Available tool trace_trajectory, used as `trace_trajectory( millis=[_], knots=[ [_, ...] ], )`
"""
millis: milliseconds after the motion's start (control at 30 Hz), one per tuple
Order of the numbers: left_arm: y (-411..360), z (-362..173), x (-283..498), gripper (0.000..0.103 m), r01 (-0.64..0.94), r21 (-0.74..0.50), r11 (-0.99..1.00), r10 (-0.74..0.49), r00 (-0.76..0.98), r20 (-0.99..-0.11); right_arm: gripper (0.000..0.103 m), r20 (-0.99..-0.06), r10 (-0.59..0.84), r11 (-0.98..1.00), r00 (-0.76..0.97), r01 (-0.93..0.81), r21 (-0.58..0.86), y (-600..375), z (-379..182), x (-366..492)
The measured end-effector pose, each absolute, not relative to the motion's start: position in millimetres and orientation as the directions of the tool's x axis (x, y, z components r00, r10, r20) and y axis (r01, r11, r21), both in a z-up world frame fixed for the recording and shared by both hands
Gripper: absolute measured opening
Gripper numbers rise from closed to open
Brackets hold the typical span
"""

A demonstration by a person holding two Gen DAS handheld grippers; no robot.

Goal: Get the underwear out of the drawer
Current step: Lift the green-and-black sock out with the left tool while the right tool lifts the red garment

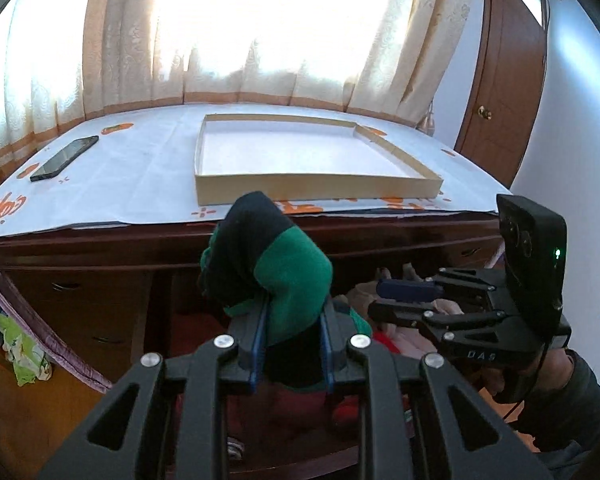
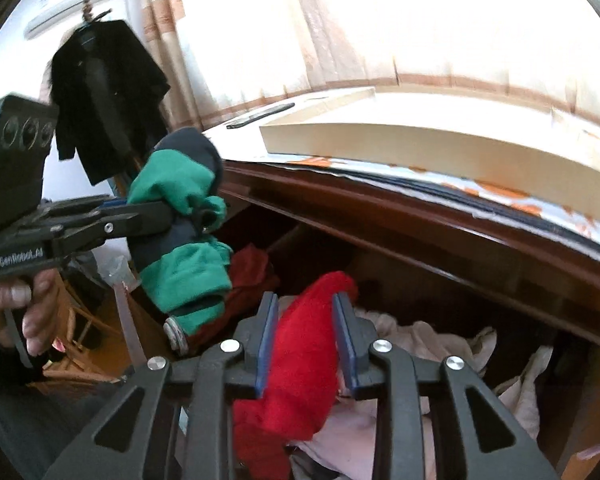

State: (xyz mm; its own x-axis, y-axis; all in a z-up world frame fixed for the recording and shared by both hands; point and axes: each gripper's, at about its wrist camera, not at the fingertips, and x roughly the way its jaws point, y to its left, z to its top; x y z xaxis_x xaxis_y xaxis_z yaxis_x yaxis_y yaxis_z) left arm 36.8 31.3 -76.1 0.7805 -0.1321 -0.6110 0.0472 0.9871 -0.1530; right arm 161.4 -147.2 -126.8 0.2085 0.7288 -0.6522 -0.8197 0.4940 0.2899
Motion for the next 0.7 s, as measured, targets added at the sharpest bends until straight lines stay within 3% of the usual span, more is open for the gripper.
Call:
trace_trajectory(
  millis=[133, 200, 233, 267, 433, 533, 600, 633, 700],
  knots=[
    [35, -77, 36, 0.02, 0.043, -0.161, 0.986, -0.134, 0.782, -0.608, 0.031, -0.679, 0.713, 0.51, 0.178, -0.796, 0.326, -144, -132, 170],
    [38, -77, 36, 0.02, 0.042, -0.167, 0.985, -0.136, 0.782, -0.608, 0.052, -0.696, 0.699, 0.513, 0.163, -0.792, 0.33, -139, -135, 173],
    [39, -78, 37, 0.02, 0.042, -0.17, 0.985, -0.138, 0.78, -0.61, 0.082, -0.718, 0.68, 0.515, 0.152, -0.795, 0.319, -134, -137, 175],
    [40, -79, 37, 0.02, 0.042, -0.172, 0.984, -0.14, 0.78, -0.61, 0.092, -0.727, 0.669, 0.515, 0.153, -0.801, 0.305, -131, -136, 174],
    [46, -83, 37, 0.02, 0.038, -0.19, 0.981, -0.148, 0.78, -0.608, 0.092, -0.864, 0.476, 0.495, 0.161, -0.861, 0.112, -90, -151, 159],
    [51, -85, 37, 0.02, 0.033, -0.203, 0.979, -0.152, 0.78, -0.607, 0.091, -0.916, 0.378, 0.494, 0.132, -0.866, 0.079, -72, -166, 162],
    [55, -86, 36, 0.02, 0.029, -0.21, 0.977, -0.153, 0.781, -0.605, 0.079, -0.932, 0.347, 0.485, 0.104, -0.87, 0.084, -65, -173, 165],
    [56, -87, 36, 0.02, 0.027, -0.213, 0.977, -0.154, 0.782, -0.604, 0.058, -0.94, 0.326, 0.49, 0.098, -0.868, 0.08, -62, -178, 168],
    [59, -88, 35, 0.02, 0.024, -0.221, 0.975, -0.156, 0.784, -0.601, 0.049, -0.938, 0.335, 0.493, 0.088, -0.865, 0.095, -62, -179, 171]
  ],
)
